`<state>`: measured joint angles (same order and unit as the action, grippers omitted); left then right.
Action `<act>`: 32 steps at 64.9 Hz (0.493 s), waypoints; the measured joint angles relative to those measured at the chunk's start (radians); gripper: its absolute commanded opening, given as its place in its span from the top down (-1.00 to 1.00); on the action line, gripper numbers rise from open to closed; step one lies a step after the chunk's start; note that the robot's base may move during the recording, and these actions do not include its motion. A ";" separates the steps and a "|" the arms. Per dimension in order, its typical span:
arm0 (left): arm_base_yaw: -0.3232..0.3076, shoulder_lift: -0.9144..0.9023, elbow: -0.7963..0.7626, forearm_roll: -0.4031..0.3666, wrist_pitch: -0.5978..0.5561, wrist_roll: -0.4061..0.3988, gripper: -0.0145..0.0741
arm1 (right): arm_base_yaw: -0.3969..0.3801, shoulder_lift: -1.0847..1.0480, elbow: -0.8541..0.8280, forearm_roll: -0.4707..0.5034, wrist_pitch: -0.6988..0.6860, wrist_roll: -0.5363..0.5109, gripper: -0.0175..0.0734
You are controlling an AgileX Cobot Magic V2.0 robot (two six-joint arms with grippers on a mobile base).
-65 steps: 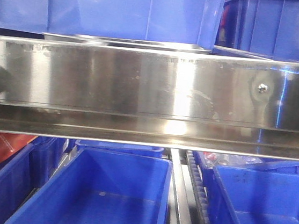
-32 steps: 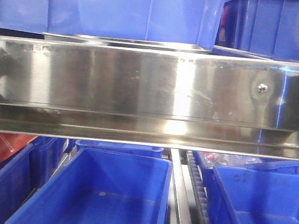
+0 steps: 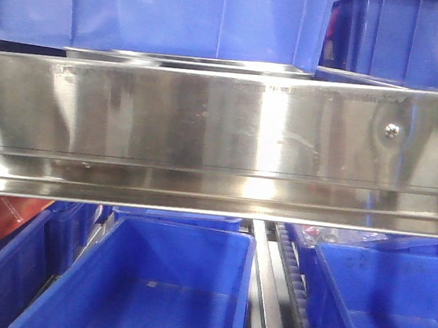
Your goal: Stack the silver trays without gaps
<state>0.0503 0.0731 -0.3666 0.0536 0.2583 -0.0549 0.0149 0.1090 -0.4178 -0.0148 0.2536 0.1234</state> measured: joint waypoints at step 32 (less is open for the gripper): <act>0.000 0.552 -0.408 0.002 0.447 0.002 0.69 | 0.000 0.617 -0.504 0.004 0.503 -0.002 0.79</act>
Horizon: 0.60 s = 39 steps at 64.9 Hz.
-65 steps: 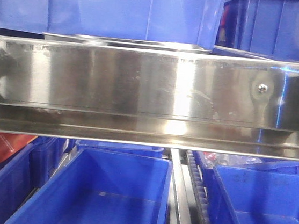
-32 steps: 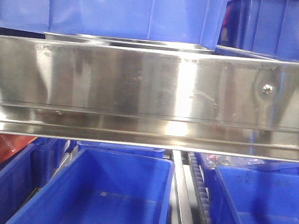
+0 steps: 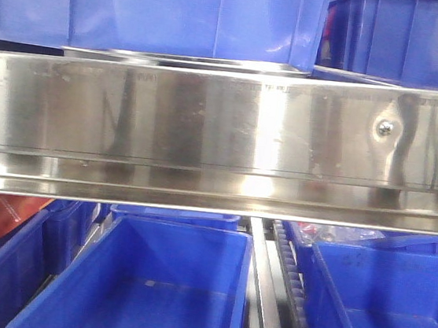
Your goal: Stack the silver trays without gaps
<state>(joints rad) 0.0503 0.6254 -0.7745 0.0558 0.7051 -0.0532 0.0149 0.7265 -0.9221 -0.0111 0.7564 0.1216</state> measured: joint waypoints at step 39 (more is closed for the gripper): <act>-0.021 0.434 -0.110 -0.056 -0.163 -0.002 0.70 | 0.041 0.397 -0.072 0.039 0.055 0.052 0.76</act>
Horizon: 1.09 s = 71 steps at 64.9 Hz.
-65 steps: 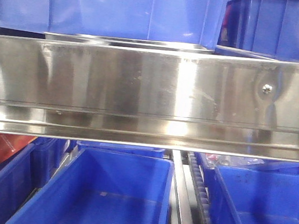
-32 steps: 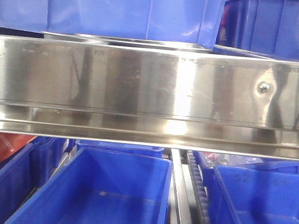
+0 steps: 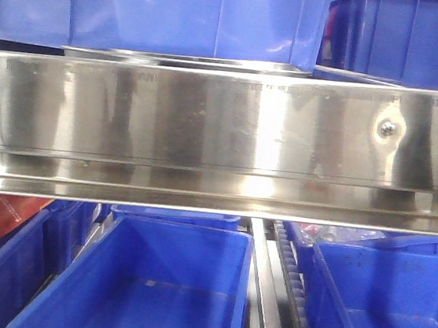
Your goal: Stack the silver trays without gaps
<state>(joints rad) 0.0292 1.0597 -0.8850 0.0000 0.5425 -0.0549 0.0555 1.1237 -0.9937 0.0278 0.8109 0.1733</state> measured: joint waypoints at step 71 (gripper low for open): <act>-0.377 0.644 -0.668 0.159 0.347 -0.368 0.26 | 0.346 0.682 -0.683 -0.069 0.262 0.316 0.38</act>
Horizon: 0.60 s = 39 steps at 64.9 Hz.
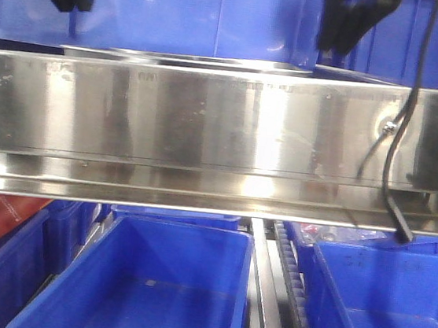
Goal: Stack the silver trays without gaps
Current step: 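Raise both grippers over the shelf lip and grasp the silver tray's edges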
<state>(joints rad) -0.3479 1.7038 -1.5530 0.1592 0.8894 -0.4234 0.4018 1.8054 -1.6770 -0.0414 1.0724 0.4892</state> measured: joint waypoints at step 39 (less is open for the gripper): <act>0.000 0.056 -0.004 -0.024 0.016 -0.017 0.05 | 0.018 0.046 -0.002 0.027 -0.056 0.000 0.22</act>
<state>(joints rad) -0.3479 1.7593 -1.5572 0.1351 0.9054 -0.4401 0.4194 1.8514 -1.6787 -0.0144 1.0162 0.4892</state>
